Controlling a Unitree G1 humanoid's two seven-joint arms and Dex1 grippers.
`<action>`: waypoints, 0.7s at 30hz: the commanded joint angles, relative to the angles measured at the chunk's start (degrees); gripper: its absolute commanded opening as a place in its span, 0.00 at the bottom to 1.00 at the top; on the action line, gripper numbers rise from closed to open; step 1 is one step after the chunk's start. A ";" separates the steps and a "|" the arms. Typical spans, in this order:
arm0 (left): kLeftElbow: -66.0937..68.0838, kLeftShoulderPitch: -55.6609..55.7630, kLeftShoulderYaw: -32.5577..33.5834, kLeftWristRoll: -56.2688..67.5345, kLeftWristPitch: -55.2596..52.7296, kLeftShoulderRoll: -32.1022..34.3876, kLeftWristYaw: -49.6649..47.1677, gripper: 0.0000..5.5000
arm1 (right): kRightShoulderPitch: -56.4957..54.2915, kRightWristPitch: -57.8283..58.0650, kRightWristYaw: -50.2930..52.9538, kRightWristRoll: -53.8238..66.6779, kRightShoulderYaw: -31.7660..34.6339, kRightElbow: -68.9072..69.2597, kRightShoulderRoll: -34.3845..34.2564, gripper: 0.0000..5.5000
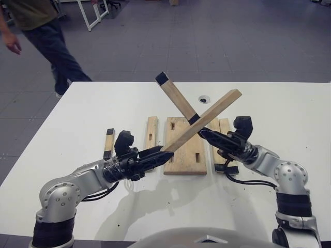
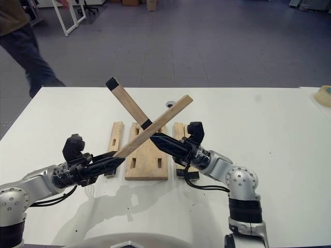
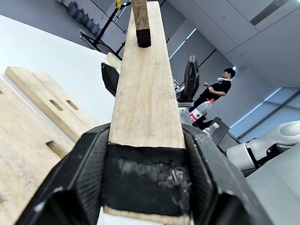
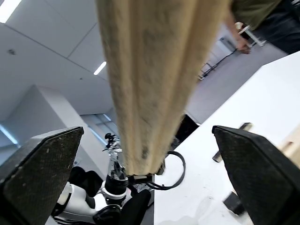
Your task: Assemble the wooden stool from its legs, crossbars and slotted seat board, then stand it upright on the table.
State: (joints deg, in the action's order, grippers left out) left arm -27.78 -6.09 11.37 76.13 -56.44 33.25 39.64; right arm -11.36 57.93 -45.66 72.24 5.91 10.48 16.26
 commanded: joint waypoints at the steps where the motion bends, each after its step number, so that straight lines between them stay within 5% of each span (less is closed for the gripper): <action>1: -0.53 0.91 -0.79 0.97 -0.60 1.17 0.67 0.38 | -4.00 0.75 -0.89 0.49 -0.83 -0.85 -0.33 0.92; 15: -1.61 2.20 -1.72 2.11 0.21 1.70 -0.07 0.38 | -6.46 -3.11 -5.75 -7.79 -4.94 -0.26 2.22 0.40; 21: -1.24 3.26 -1.20 3.14 1.52 1.12 -0.15 0.38 | -6.95 -3.80 -6.93 -7.72 -3.21 -0.50 3.12 0.38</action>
State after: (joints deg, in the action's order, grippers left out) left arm -28.34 -3.96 9.46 77.94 -55.75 34.28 39.52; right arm -16.72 55.08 -52.95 65.02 1.17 9.82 18.46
